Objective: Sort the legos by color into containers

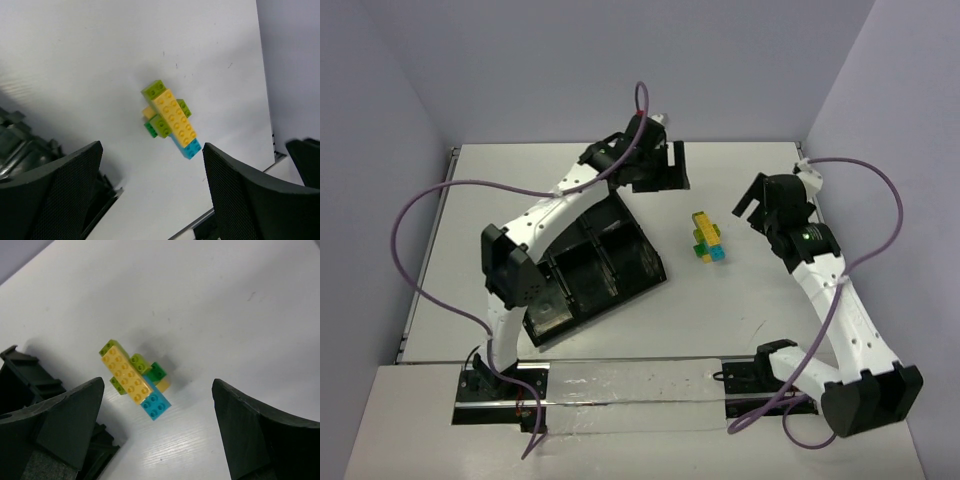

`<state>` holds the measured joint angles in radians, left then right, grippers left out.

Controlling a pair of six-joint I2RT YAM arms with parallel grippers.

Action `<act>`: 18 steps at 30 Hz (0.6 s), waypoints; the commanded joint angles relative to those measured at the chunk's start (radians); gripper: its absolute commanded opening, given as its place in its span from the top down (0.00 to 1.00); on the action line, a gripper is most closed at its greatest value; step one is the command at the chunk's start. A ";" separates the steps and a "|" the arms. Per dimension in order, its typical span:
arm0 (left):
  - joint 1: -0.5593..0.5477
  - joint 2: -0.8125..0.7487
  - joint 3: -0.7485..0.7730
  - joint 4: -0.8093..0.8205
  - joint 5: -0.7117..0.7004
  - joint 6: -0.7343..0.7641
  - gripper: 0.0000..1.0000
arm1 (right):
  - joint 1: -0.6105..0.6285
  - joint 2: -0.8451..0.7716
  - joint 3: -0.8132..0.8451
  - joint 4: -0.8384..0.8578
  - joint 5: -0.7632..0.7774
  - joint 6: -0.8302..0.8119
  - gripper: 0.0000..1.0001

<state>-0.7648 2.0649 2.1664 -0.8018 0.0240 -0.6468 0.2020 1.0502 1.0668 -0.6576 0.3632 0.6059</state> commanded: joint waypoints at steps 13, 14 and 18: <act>-0.070 0.231 0.126 0.046 -0.018 -0.250 0.09 | -0.009 -0.064 -0.135 -0.001 0.005 0.004 0.04; -0.073 0.237 0.129 0.043 -0.018 -0.251 0.09 | -0.008 -0.045 -0.133 -0.006 -0.018 0.013 0.05; -0.073 0.217 0.104 0.039 -0.018 -0.237 0.09 | -0.009 0.039 -0.151 0.059 -0.170 -0.043 0.05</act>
<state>-0.8288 2.3104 2.2688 -0.7981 0.0147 -0.8801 0.1963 1.0300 0.9376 -0.6789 0.3476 0.6293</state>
